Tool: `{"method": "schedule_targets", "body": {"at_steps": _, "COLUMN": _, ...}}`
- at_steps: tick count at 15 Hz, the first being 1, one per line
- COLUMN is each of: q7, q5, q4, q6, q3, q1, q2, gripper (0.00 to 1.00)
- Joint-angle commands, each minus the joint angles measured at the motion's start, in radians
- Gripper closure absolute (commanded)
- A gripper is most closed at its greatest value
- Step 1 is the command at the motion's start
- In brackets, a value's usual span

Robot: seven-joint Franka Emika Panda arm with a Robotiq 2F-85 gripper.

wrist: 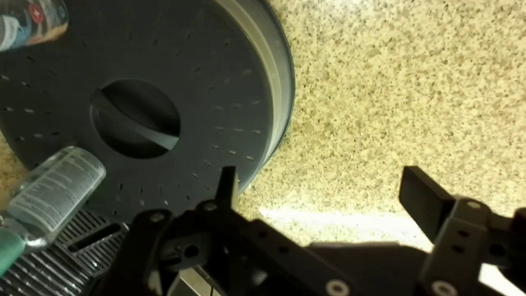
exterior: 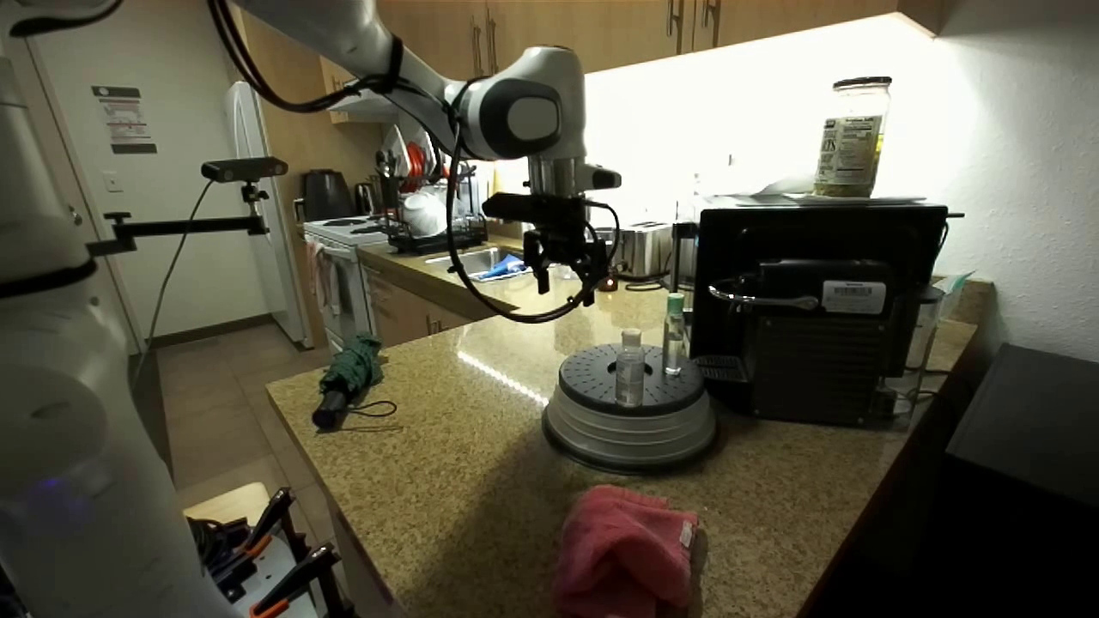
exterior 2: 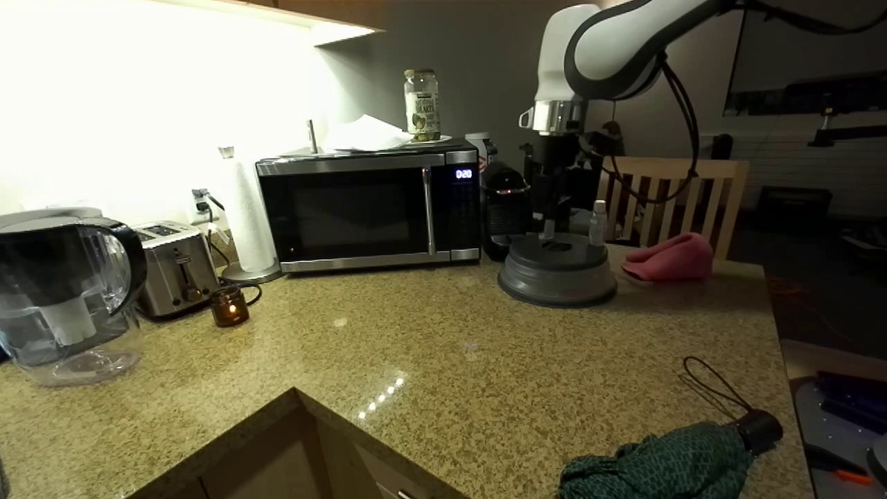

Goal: Pick up the bottle and put it on the counter

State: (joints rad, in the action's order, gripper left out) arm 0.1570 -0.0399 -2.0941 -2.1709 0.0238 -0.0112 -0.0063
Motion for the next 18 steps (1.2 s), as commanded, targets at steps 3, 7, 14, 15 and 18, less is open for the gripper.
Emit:
{"method": "schedule_targets", "body": {"at_steps": 3, "q7": 0.011, "q5": 0.003, "q4": 0.062, "q6": 0.007, "q3": 0.007, "q1": -0.009, "q2": -0.030, "gripper": 0.00}}
{"method": "schedule_targets", "body": {"at_steps": 7, "q7": -0.013, "q5": 0.021, "q4": 0.083, "q6": 0.014, "q3": 0.026, "q1": -0.019, "q2": -0.060, "gripper": 0.00}}
{"method": "schedule_targets", "body": {"at_steps": 14, "q7": -0.062, "q5": 0.085, "q4": 0.069, "q6": 0.033, "q3": 0.053, "q1": -0.048, "q2": -0.119, "gripper": 0.00}}
{"method": "schedule_targets", "body": {"at_steps": 15, "q7": -0.074, "q5": 0.100, "q4": 0.069, "q6": 0.039, "q3": 0.055, "q1": -0.052, "q2": -0.124, "gripper": 0.00}}
{"method": "schedule_targets", "body": {"at_steps": 18, "q7": -0.122, "q5": 0.137, "q4": 0.061, "q6": 0.058, "q3": 0.062, "q1": -0.067, "q2": -0.141, "gripper": 0.00}}
